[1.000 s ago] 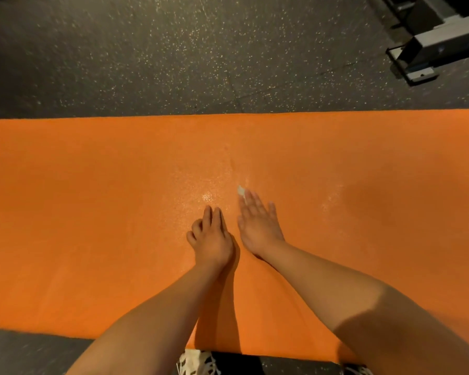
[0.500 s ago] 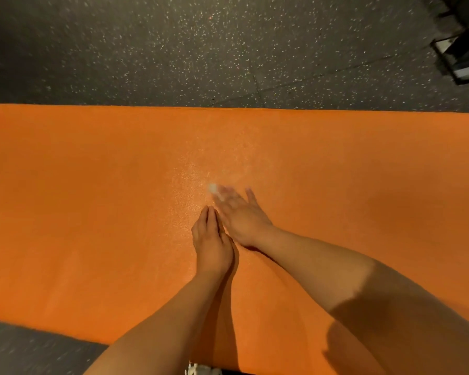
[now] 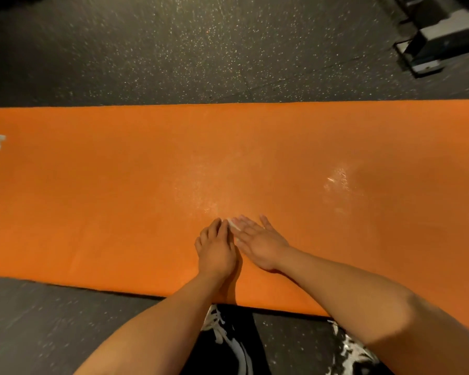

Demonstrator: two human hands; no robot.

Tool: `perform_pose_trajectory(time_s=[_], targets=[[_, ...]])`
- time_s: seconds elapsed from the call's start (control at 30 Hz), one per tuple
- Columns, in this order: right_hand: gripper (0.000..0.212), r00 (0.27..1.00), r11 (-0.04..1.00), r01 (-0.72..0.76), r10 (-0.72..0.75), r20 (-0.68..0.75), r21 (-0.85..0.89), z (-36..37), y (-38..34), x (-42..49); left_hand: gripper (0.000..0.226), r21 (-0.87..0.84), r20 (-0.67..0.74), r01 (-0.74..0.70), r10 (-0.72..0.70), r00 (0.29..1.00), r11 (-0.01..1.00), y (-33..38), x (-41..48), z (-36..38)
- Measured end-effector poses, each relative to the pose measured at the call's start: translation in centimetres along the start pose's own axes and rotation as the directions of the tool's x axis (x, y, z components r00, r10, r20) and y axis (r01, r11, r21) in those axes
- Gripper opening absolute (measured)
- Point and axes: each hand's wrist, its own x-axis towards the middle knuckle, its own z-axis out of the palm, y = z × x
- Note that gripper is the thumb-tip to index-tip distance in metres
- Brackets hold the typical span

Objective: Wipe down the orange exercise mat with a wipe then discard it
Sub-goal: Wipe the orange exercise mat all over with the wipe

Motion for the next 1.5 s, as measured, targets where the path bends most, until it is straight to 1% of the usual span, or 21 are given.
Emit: perform_pose_trajectory(time_s=[0.03, 0.1, 0.13, 0.17, 0.23, 0.3, 0.37, 0.43, 0.47, 0.5, 0.63, 0.67, 0.7, 0.8, 0.83, 1.0, 1.1, 1.17, 1.3, 1.4, 1.5], targets=[[0.055, 0.994, 0.994, -0.109, 0.11, -0.018, 0.024, 0.0, 0.7, -1.0, 0.055, 0.025, -0.004, 0.0, 0.0, 1.0, 1.0, 0.3, -1.0, 0.4], [0.056, 0.939, 0.936, -0.338, 0.343, -0.038, 0.097, -0.1, 1.0, -3.6, 0.055, 0.055, -0.005, -0.013, 0.013, 1.0, 0.998, 1.1, -3.1, 0.9], [0.056, 0.919, 0.914, -0.387, 0.393, -0.026, 0.12, 0.0, 0.5, -4.6, 0.054, 0.06, -0.007, -0.032, 0.033, 0.999, 0.998, 1.6, -4.1, 1.2], [0.056, 0.924, 0.916, -0.38, 0.383, 0.0, 0.128, 0.3, -0.5, -5.5, 0.054, 0.057, -0.007, -0.051, 0.052, 0.999, 0.997, 2.1, -5.0, 1.6], [0.056, 0.958, 0.951, -0.285, 0.28, 0.058, 0.124, 1.2, -2.7, -6.8, 0.052, 0.026, 0.001, -0.066, 0.067, 0.998, 0.997, 2.9, -6.5, 2.2], [0.055, 0.973, 0.968, -0.228, 0.222, 0.066, 0.104, 1.8, -3.1, -7.7, 0.051, -0.004, -0.004, -0.071, 0.071, 0.997, 0.997, 3.3, -7.5, 2.6], [0.055, 0.952, 0.947, -0.305, 0.304, 0.029, 0.101, 1.8, -2.0, -9.0, 0.047, 0.001, -0.001, -0.096, 0.096, 0.995, 0.995, 3.4, -8.1, 2.8], [0.055, 0.866, 0.86, -0.493, 0.499, -0.017, 0.135, 1.9, -1.0, -10.6, 0.043, 0.003, 0.017, -0.126, 0.126, 0.992, 0.992, 3.6, -8.6, 3.0], [0.055, 0.823, 0.814, -0.558, 0.568, -0.02, 0.161, 2.1, -1.0, -11.2, 0.043, 0.002, 0.038, -0.148, 0.148, 0.988, 0.989, 3.8, -8.9, 3.2], [0.056, 0.808, 0.795, -0.578, 0.589, -0.011, 0.183, 2.3, -1.6, -11.6, 0.043, 0.003, 0.066, -0.172, 0.172, 0.983, 0.985, 4.1, -9.3, 3.3], [0.054, 0.905, 0.89, -0.42, 0.425, 0.015, 0.174, 3.4, -3.6, -12.3, 0.041, -0.055, 0.125, -0.183, 0.188, 0.974, 0.982, 4.5, -10.8, 3.9], [0.054, 0.912, 0.901, -0.406, 0.41, 0.005, 0.152, 3.4, -3.2, -12.7, 0.042, -0.062, 0.135, -0.191, 0.198, 0.971, 0.98, 4.4, -10.9, 3.7], [0.054, 0.902, 0.895, -0.428, 0.432, -0.005, 0.127, 3.3, -2.6, -13.2, 0.044, -0.056, 0.148, -0.211, 0.217, 0.965, 0.976, 4.3, -10.8, 3.6], [0.056, 0.777, 0.766, -0.618, 0.629, -0.011, 0.18, 3.0, -1.1, -15.1, 0.054, -0.04, 0.203, -0.265, 0.268, 0.942, 0.963, 3.9, -10.8, 3.4], [0.057, 0.76, 0.747, -0.638, 0.65, -0.004, 0.188, 2.9, -1.4, -15.5, 0.057, -0.039, 0.211, -0.284, 0.285, 0.935, 0.958, 3.8, -11.0, 3.6], [0.056, 0.861, 0.848, -0.5, 0.508, -0.004, 0.176, 3.9, -4.2, -15.5, 0.046, -0.05, 0.146, -0.317, 0.321, 0.936, 0.947, 4.3, -12.3, 4.9], [0.056, 0.83, 0.82, -0.544, 0.557, -0.028, 0.176, 3.7, -3.4, -16.3, 0.049, -0.028, 0.161, -0.377, 0.377, 0.912, 0.926, 4.3, -12.2, 4.7], [0.057, 0.789, 0.777, -0.596, 0.614, -0.032, 0.201, 3.7, -3.3, -17.2, 0.04, -0.027, 0.133, -0.411, 0.411, 0.902, 0.911, 4.4, -12.7, 4.8], [0.055, 0.854, 0.84, -0.508, 0.52, -0.014, 0.191, 4.5, -4.7, -17.7, 0.017, -0.046, 0.023, -0.437, 0.438, 0.899, 0.899, 4.7, -13.2, 5.0], [0.053, 0.851, 0.826, -0.508, 0.526, -0.007, 0.245, 3.8, -4.2, -17.5, 0.013, -0.072, 0.007, -0.451, 0.453, 0.892, 0.89, 4.7, -12.3, 4.5], [0.053, 0.838, 0.808, -0.515, 0.544, -0.031, 0.286, 3.2, -3.9, -17.7, 0.01, -0.151, 0.001, -0.41, 0.415, 0.91, 0.899, 5.1, -11.8, 3.8]])
